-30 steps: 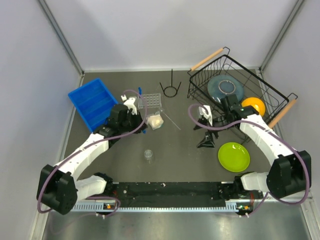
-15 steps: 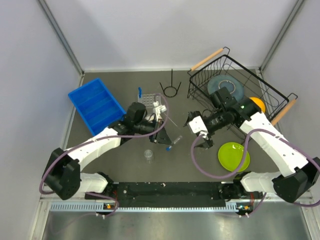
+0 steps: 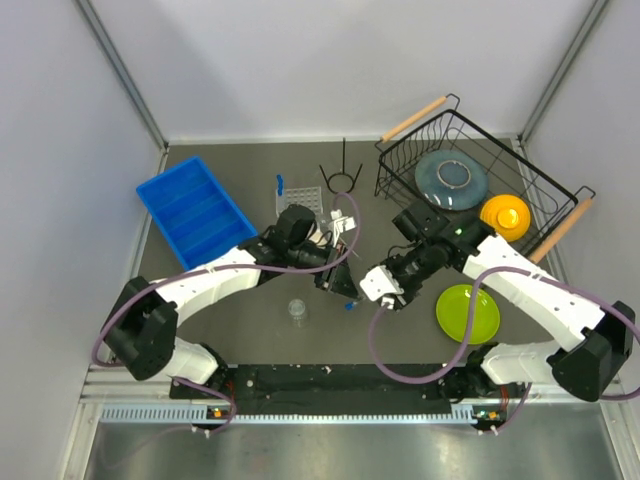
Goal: Organize the chemistry lab equipment
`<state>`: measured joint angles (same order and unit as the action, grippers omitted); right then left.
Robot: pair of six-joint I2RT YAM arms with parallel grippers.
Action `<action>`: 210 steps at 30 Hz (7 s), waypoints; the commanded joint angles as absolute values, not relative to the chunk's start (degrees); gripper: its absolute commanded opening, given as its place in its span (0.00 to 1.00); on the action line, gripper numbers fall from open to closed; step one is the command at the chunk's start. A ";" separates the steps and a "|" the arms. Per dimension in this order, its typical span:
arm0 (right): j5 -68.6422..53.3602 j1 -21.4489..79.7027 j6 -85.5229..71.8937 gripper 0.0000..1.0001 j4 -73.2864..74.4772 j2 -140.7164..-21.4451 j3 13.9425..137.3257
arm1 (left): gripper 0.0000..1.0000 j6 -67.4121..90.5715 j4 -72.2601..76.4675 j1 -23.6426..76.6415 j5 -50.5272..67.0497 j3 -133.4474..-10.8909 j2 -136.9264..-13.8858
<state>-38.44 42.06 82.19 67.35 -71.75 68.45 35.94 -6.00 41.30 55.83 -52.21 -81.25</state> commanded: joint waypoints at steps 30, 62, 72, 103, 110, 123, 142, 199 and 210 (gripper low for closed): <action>-39.55 45.09 72.16 0.31 59.94 -72.86 65.83 | 0.10 46.93 11.95 42.28 56.43 -46.41 -78.22; -73.12 24.18 -1.99 0.08 8.84 -61.26 49.32 | 0.77 42.72 22.84 47.63 11.35 -32.34 -44.12; -73.83 23.64 -13.36 0.09 -4.57 -61.08 44.12 | 0.76 41.13 22.33 53.96 1.06 -37.61 -53.43; -72.78 23.29 -10.90 0.24 -3.87 -61.26 42.80 | 0.08 42.63 19.34 55.11 3.96 -40.17 -56.61; -72.33 19.00 -3.08 0.63 3.42 -60.29 45.00 | 0.07 38.50 7.94 50.38 -2.37 -41.04 -52.30; -60.83 13.71 20.11 0.78 19.33 -65.30 49.04 | 0.07 17.07 -8.53 30.59 -4.82 -54.21 -62.04; -57.83 13.80 29.70 0.83 24.52 -68.02 48.51 | 0.07 -1.49 -7.82 24.79 -11.34 -79.44 -99.82; -56.25 13.80 33.66 0.83 28.21 -70.14 49.92 | 0.32 -1.67 -9.67 21.45 -9.15 -84.73 -109.95; -55.55 13.80 34.45 0.83 28.74 -70.93 49.75 | 0.54 3.51 -9.23 21.45 -8.43 -81.31 -96.52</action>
<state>-55.07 14.11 32.82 28.88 -70.43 47.05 0.34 -11.68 21.78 -8.36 -83.07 -106.72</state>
